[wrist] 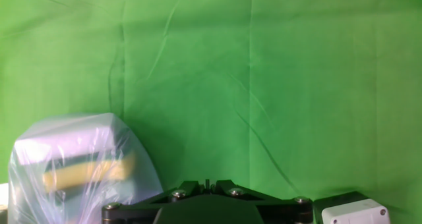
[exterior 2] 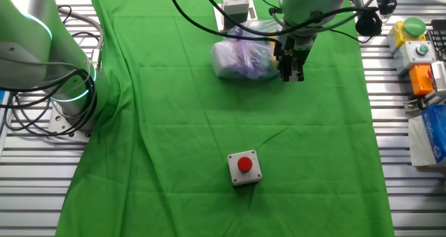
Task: Pick up a bag of things
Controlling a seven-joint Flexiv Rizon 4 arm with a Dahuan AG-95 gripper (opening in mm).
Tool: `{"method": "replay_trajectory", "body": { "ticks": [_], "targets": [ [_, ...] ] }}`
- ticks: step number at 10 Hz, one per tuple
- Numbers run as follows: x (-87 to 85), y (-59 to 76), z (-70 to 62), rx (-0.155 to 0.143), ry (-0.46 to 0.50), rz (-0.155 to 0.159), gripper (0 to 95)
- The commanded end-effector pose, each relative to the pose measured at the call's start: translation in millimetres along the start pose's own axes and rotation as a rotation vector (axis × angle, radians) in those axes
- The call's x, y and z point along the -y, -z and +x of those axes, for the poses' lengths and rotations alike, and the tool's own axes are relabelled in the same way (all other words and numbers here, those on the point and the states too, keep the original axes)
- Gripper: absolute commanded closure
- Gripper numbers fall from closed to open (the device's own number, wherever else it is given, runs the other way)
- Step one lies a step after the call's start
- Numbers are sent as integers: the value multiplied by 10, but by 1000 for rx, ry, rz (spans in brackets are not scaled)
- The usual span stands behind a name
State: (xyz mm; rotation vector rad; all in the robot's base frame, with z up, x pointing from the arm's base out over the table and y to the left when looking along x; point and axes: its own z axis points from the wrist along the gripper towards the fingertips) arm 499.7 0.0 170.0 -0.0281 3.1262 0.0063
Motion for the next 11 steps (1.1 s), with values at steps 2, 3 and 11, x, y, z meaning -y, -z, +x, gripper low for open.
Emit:
{"method": "replay_trajectory", "body": {
  "ticks": [2, 3, 11],
  "targets": [
    [0, 0, -3, -2, 3, 1, 950],
    [0, 0, -3, -2, 4, 1, 950],
    [0, 0, -2, -9, 110, 16, 950]
  ]
}}
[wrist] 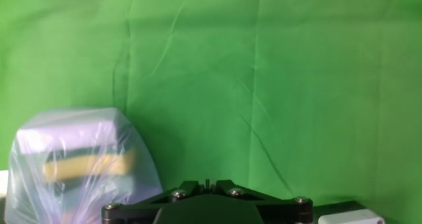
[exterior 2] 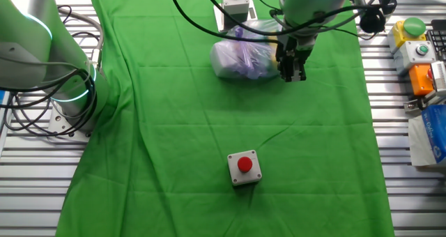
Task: Pick up a bag of things
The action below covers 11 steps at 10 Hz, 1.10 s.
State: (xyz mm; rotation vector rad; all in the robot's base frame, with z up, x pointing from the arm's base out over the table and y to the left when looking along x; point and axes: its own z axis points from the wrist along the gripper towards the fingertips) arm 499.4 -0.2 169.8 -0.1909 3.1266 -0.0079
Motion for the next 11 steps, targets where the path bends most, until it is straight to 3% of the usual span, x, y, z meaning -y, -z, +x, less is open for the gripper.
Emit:
{"method": "replay_trajectory", "body": {
  "ticks": [1, 5, 7, 8, 11],
  "targets": [
    [-1, 1, -6, -4, 7, 12, 950],
    [-1, 1, -6, 1, 59, 1, 950],
    [-1, 1, -6, 13, 126, -61, 950],
    [-1, 1, -6, 8, 147, -69, 950],
    [-1, 1, -6, -3, 251, -59, 950]
  ]
}}
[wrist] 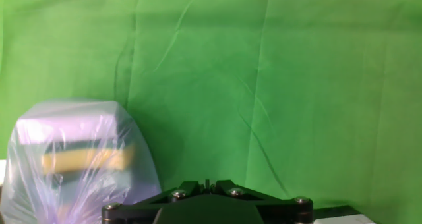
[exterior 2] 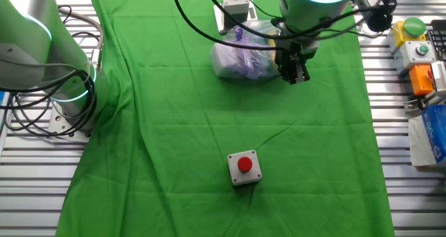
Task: Pick up a bag of things
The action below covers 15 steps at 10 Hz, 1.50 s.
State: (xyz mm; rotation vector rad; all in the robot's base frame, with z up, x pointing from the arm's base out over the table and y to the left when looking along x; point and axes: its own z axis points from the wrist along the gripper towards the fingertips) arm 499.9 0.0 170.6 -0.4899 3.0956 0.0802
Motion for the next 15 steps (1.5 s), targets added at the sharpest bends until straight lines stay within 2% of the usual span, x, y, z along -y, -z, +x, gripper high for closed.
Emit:
{"method": "replay_trajectory", "body": {
  "ticks": [1, 4, 9, 10, 12, 13, 14, 15],
  "targets": [
    [1, -6, -1, -11, 83, 4, 950],
    [1, -6, -1, -18, 151, 4, 950],
    [-18, -4, 1, -32, 183, -5, 950],
    [-137, 3, 13, -31, 170, -6, 950],
    [-418, 23, 52, -42, 139, 14, 950],
    [-713, 11, 130, -45, 108, 30, 950],
    [-866, -28, 185, -47, 95, 52, 950],
    [-1028, -122, 266, -39, 67, 47, 950]
  ]
}}
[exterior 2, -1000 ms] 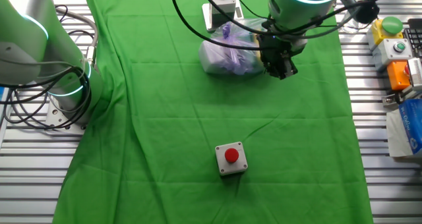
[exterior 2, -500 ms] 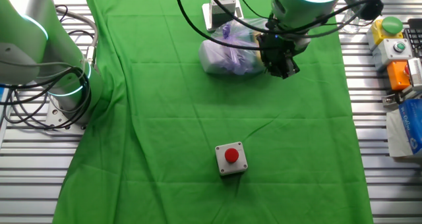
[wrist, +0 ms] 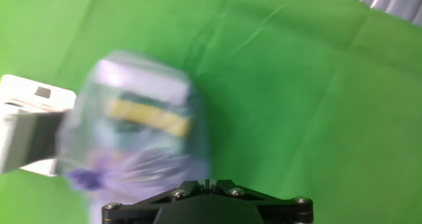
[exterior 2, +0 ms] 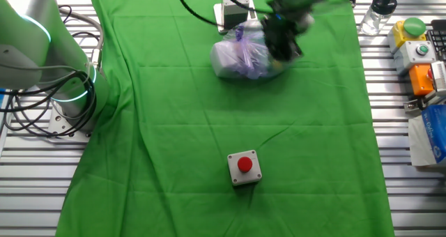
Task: Pick up a bag of things
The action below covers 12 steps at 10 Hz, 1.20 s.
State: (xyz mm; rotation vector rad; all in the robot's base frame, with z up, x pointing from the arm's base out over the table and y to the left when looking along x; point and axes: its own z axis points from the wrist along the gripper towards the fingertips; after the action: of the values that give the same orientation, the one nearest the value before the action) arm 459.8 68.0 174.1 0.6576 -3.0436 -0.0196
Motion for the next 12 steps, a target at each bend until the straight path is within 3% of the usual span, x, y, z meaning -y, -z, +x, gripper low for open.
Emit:
{"method": "replay_trajectory", "body": {
  "ticks": [1, 3, 5, 12],
  "targets": [
    [-399, -182, 89, 7, -65, 17, 950],
    [-556, -242, 88, 7, -87, 20, 950],
    [-726, -300, 0, 3, -102, 26, 950],
    [-725, -302, -3, -1, -25, 19, 950]
  ]
}}
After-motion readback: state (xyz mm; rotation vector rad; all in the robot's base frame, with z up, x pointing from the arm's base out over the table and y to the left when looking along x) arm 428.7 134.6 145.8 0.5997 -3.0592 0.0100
